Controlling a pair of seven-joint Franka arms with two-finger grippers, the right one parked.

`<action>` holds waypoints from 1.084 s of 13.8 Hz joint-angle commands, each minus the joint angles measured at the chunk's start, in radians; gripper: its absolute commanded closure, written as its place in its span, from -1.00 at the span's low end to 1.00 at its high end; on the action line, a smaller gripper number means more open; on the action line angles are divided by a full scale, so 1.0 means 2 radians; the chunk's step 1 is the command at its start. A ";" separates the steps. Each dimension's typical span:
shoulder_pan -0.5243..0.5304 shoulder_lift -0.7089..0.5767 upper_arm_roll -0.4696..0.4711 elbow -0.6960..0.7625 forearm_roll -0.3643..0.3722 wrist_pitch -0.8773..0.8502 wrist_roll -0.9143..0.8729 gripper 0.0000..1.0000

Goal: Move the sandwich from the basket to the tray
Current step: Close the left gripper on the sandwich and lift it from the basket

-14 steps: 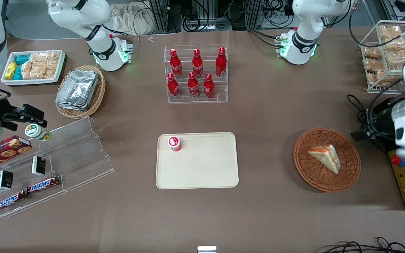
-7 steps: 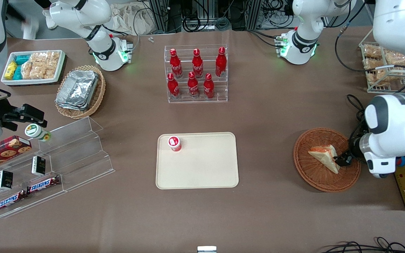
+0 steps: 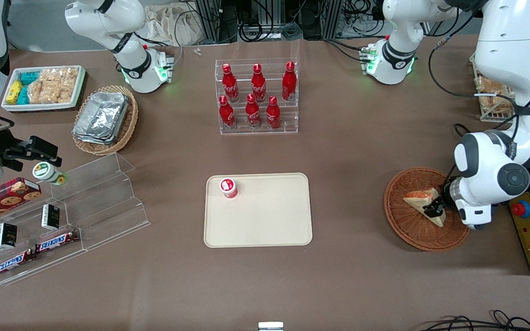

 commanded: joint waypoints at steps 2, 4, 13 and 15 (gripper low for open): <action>-0.004 -0.002 -0.002 -0.007 0.005 0.022 -0.029 1.00; -0.005 -0.009 -0.003 -0.005 0.006 0.015 -0.025 1.00; -0.010 -0.093 -0.156 0.087 0.008 -0.247 0.136 1.00; -0.012 -0.084 -0.210 0.087 0.013 -0.233 0.149 1.00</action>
